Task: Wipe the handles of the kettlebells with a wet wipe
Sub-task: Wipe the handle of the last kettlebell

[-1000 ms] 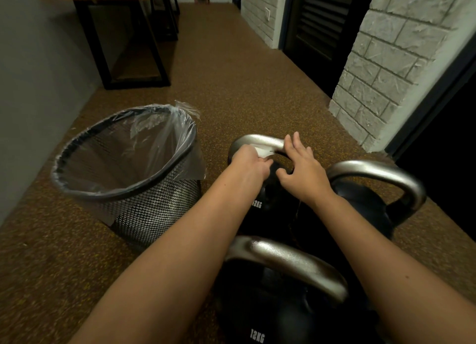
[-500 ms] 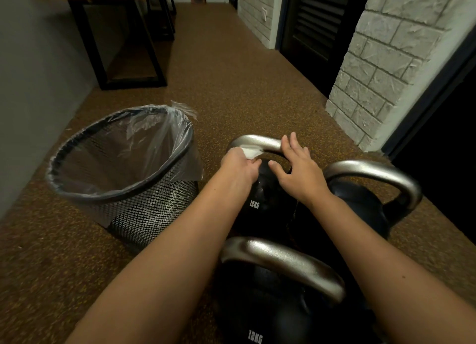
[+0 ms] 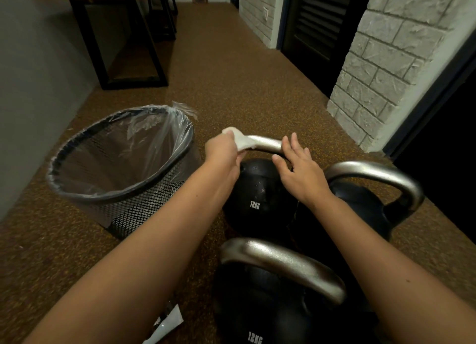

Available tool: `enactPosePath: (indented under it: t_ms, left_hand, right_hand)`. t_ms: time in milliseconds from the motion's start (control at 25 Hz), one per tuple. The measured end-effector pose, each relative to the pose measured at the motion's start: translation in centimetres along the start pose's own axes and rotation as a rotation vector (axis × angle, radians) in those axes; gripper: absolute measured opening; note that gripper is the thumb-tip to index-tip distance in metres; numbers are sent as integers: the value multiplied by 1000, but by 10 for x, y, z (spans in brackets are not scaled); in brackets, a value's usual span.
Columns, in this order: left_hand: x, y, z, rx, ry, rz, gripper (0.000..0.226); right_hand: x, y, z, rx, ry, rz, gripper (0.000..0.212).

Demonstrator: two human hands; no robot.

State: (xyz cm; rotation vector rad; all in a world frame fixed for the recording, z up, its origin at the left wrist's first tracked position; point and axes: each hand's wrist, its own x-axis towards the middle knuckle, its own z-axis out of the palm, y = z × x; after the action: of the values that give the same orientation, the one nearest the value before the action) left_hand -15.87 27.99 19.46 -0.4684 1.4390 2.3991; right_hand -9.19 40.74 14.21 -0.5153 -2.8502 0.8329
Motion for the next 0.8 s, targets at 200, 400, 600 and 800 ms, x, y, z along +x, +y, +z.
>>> enactPosePath:
  t_ms: [200, 400, 600, 800]
  left_hand:
    - [28, -9, -16, 1082, -215, 783, 28]
    - [47, -39, -19, 1405, -568, 1002, 45]
    - [65, -35, -39, 1110, -385, 888, 37]
    - [75, -44, -54, 961, -192, 588, 35]
  right_hand:
    - [1, 0, 1, 16, 2, 11, 56]
    - [1, 0, 2, 12, 2, 15, 55]
    - [1, -2, 0, 14, -1, 16, 54]
    - [0, -1, 1, 38, 4, 8, 52]
